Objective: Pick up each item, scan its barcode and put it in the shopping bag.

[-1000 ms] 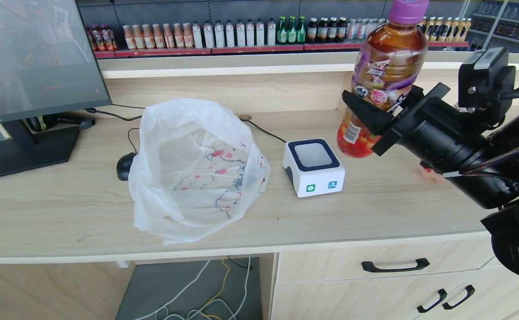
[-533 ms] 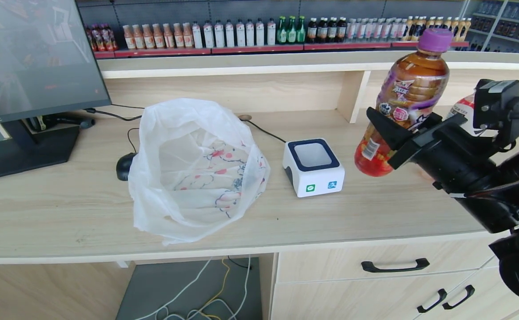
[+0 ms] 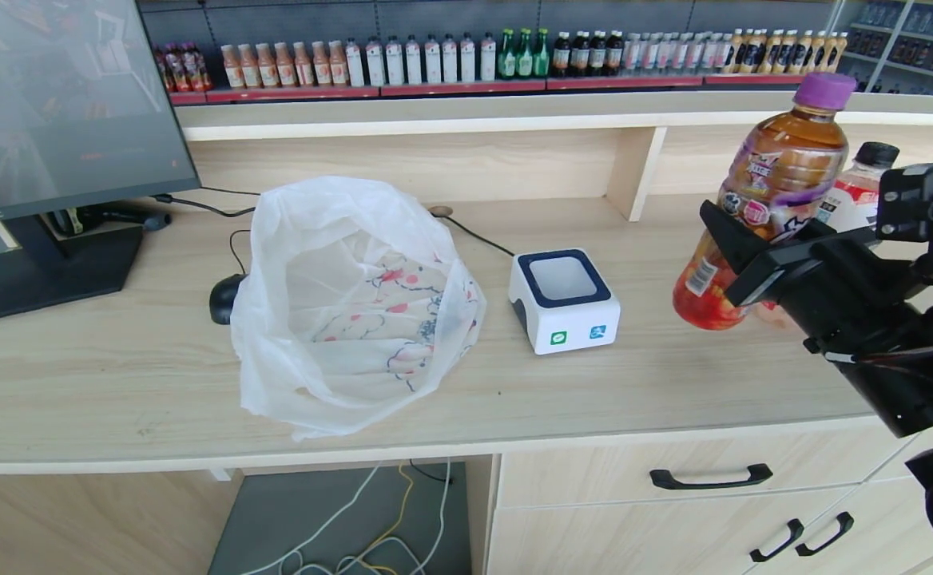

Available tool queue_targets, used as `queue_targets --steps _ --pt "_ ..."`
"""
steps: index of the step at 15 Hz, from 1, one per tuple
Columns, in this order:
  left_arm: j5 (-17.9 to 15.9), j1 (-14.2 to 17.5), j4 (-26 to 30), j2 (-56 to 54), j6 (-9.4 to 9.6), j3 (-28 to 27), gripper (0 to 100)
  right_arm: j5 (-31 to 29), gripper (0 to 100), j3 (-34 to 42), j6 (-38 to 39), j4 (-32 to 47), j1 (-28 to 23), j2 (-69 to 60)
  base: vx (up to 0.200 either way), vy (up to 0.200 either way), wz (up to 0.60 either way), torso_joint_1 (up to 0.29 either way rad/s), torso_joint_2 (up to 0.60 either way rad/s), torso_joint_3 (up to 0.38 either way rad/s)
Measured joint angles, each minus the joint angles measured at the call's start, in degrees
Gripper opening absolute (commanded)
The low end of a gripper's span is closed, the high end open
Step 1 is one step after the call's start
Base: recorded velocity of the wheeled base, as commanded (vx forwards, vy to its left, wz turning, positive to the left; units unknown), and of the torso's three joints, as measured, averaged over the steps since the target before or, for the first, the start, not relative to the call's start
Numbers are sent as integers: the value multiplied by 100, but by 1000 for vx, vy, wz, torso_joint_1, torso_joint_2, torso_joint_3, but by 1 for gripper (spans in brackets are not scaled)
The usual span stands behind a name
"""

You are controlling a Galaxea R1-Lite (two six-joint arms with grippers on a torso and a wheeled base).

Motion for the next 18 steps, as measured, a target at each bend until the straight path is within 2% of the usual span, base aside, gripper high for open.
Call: queue_targets --steps 7,18 --pt "2 -10 0 0 -2 0 100 -10 0 -43 240 11 30 -35 0 200 0 2 3 2" --pt "2 0 -2 0 -10 0 100 -22 0 -425 199 2 99 133 0 200 0 1 5 1"
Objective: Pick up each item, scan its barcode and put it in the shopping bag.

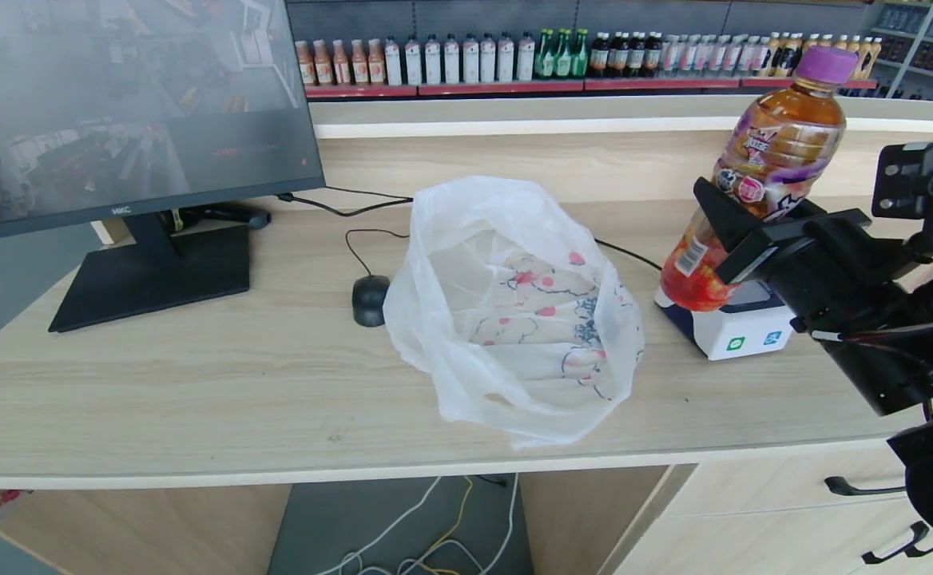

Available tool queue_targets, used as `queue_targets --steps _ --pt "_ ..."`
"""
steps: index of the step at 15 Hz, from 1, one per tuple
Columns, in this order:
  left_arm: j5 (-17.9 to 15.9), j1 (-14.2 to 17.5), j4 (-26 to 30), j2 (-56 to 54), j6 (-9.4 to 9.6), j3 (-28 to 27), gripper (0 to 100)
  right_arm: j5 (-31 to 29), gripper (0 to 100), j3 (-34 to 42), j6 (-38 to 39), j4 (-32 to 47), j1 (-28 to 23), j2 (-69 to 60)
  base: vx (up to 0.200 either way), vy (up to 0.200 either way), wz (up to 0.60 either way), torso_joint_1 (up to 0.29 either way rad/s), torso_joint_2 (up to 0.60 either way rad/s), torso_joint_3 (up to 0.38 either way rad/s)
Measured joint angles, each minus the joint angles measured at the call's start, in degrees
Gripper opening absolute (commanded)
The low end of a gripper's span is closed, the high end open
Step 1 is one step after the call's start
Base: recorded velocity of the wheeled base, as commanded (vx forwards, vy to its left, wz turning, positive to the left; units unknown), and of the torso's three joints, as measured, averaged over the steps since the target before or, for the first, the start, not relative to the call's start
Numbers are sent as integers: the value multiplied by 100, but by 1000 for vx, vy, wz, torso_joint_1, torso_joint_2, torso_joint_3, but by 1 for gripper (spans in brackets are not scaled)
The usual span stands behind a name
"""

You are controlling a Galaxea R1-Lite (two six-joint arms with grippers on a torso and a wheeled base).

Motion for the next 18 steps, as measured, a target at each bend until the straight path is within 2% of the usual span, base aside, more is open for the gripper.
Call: queue_targets --steps 3,10,15,18 --pt "0 -5 2 0 2 0 100 0 0 -2 2 -2 -5 11 0 200 0 -1 1 2" --pt "0 -5 7 0 18 0 100 -24 0 -44 -32 -13 -7 -20 0 0 0 0 0 0" --pt "0 -5 2 0 18 0 100 -18 0 59 -112 -2 168 -37 0 0 0 0 0 0" --pt "0 -5 2 0 18 0 100 -11 0 -212 -108 272 358 66 0 0 0 0 0 0"
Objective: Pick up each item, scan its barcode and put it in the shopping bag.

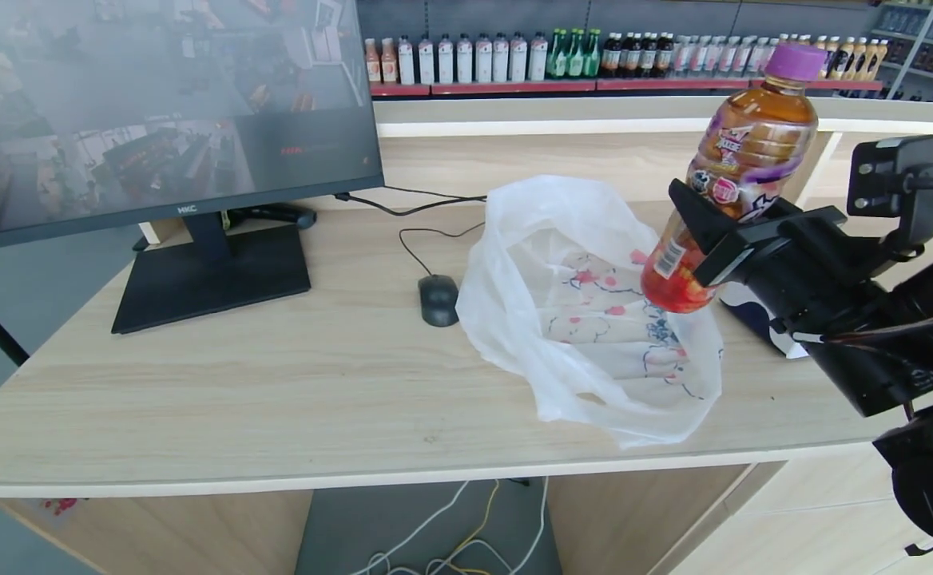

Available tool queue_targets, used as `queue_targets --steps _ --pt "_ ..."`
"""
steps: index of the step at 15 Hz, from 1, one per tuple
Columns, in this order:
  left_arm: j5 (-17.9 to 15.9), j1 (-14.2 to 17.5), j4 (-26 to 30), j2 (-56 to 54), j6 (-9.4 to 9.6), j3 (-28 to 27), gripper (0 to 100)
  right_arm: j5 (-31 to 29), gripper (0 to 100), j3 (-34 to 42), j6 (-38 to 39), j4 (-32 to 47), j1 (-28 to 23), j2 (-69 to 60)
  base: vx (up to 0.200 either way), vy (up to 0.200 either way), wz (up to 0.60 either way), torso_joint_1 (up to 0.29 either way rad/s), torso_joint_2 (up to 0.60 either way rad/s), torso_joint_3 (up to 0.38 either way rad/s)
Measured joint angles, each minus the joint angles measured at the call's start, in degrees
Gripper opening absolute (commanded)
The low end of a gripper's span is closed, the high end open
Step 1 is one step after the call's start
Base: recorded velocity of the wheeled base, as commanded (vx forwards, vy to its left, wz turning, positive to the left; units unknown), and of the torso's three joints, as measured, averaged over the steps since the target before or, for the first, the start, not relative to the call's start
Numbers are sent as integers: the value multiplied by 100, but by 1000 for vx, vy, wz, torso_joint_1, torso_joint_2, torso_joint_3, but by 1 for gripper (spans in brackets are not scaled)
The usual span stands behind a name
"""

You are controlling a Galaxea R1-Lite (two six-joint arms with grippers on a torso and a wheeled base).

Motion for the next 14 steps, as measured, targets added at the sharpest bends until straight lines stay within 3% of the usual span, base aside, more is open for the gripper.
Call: queue_targets --steps 8,14 --pt "0 0 2 0 0 0 100 12 0 -1560 40 1721 330 262 0 0 0 0 0 0" --pt "0 5 0 0 0 0 100 17 0 -2489 35 2029 405 669 0 0 0 0 0 0"
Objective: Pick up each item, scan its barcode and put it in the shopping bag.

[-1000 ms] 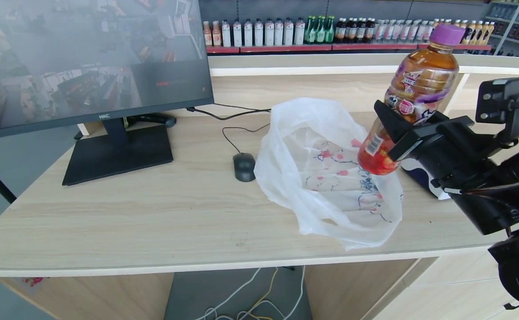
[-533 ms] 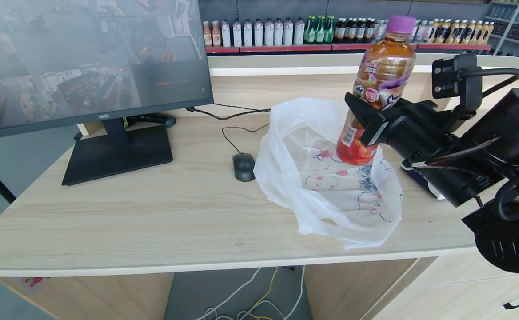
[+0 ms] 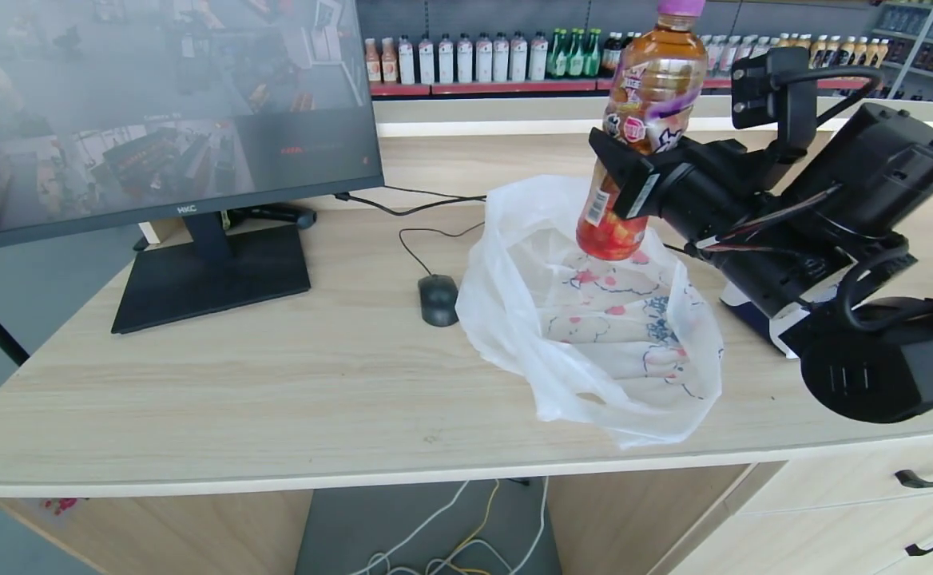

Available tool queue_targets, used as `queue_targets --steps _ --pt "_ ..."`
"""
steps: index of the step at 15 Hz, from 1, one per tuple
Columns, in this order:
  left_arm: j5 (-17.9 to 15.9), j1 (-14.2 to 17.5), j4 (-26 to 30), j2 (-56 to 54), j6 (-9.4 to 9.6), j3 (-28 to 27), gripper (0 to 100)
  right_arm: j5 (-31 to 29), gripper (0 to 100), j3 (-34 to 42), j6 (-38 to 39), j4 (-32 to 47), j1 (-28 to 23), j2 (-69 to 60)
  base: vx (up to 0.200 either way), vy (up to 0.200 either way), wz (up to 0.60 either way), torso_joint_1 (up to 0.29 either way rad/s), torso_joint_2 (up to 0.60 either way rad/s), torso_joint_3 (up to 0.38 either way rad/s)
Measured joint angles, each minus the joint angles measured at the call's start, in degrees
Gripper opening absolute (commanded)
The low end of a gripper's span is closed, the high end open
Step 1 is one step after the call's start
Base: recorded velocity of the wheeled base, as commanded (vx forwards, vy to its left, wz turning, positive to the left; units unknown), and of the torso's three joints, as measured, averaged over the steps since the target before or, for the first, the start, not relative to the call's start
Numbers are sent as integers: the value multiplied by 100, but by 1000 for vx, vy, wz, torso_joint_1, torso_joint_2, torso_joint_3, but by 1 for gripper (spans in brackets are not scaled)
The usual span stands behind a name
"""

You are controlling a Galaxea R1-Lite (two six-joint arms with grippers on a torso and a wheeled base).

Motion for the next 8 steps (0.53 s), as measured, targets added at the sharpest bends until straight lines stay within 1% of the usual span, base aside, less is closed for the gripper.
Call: queue_targets --steps 6,8 --pt "0 0 0 0 0 0 100 17 0 -165 84 -22 52 566 0 0 0 0 0 0" --pt "0 -2 0 0 0 0 100 28 0 -424 93 -44 54 758 0 0 0 0 0 0"
